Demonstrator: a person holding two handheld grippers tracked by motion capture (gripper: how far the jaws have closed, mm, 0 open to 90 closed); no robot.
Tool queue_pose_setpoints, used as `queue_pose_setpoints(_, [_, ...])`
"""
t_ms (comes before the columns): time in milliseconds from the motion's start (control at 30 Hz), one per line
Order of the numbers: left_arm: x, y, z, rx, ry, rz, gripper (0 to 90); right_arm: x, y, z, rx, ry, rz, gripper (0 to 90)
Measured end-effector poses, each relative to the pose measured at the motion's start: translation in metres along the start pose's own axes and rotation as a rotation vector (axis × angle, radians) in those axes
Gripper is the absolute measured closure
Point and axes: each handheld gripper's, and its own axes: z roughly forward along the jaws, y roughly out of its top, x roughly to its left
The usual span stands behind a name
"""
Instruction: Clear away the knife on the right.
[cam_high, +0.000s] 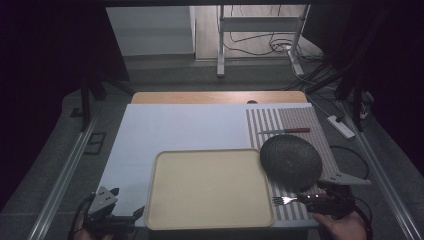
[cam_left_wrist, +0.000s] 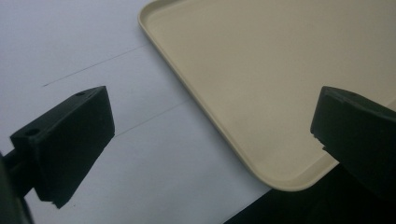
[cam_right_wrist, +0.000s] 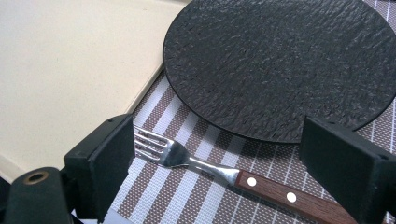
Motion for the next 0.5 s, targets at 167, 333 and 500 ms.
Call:
queue_pose_setpoints(167, [0.000, 0.000, 0.000, 0.003, 0.001, 0.004, 0.0, -0.001, 0.001, 0.000, 0.006, 0.025, 0.012, 10.6])
queue_pose_setpoints(333, [0.000, 0.000, 0.000, 0.004, 0.002, 0.002, 0.0, -0.001, 0.002, 0.001, 0.011, 0.049, 0.022, 10.0])
queue_pose_setpoints(500, [0.000, 0.000, 0.001, 0.006, 0.003, 0.002, 0.0, -0.001, 0.012, 0.000, -0.002, 0.052, 0.012, 10.4])
